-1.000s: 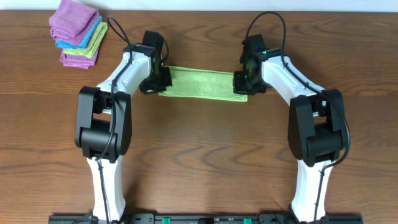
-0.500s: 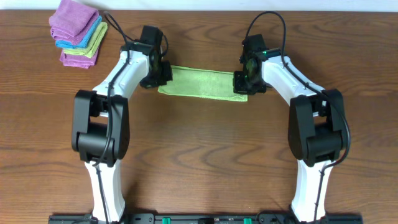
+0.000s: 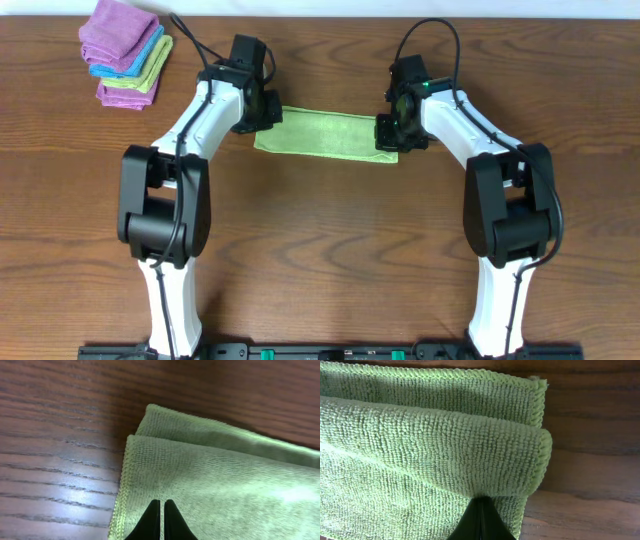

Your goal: Fold the cloth

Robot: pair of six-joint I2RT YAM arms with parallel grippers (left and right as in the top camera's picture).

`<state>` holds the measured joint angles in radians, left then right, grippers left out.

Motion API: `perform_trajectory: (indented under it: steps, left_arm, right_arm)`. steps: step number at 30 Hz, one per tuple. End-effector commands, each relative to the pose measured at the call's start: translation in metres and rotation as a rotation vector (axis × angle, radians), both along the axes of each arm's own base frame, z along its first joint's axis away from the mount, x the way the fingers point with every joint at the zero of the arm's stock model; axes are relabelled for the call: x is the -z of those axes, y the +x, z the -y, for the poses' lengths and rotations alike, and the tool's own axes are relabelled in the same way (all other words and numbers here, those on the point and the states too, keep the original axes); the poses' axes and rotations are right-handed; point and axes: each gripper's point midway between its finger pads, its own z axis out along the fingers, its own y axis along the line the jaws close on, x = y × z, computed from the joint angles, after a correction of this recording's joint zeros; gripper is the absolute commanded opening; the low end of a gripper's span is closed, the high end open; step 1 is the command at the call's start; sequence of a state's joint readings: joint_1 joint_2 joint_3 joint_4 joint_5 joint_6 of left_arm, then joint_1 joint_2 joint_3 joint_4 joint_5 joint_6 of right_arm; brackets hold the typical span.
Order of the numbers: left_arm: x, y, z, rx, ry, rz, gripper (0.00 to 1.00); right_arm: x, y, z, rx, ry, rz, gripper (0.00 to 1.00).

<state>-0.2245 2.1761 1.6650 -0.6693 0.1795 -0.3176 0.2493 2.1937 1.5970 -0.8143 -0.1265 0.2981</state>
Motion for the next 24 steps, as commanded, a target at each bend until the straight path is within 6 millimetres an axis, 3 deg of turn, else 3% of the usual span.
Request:
perform_trajectory:
  steps: [1,6,10,16,20,23,24]
  left_arm:
    - [0.018,-0.002,-0.009,-0.014,0.060,-0.029,0.06]
    - [0.046,-0.016,-0.013,-0.013,0.083,-0.116,0.06]
    - [0.074,-0.045,-0.011,0.002,0.103,-0.254,0.06]
    - [0.075,-0.070,-0.011,0.021,0.134,-0.345,0.06]
    - [0.075,-0.070,-0.011,0.013,0.137,-0.345,0.06]
    - [0.076,-0.064,-0.010,0.000,0.130,-0.326,0.06]
    - [0.076,-0.063,-0.010,-0.005,0.129,-0.323,0.06]
  right_arm:
    - [0.020,-0.019,-0.005,-0.028,0.012,-0.075,0.01]
    - [0.020,-0.019,-0.008,-0.030,0.029,-0.080,0.01]
    - [0.020,-0.020,-0.009,-0.030,0.037,-0.082,0.01]
    - [0.019,-0.019,-0.004,-0.017,0.042,-0.085,0.01]
    - [0.018,-0.019,-0.003,-0.014,0.045,-0.086,0.01]
    - [0.004,-0.017,-0.008,-0.016,0.080,-0.079,0.01]
    - [-0.010,-0.011,-0.009,-0.015,0.101,-0.050,0.01]
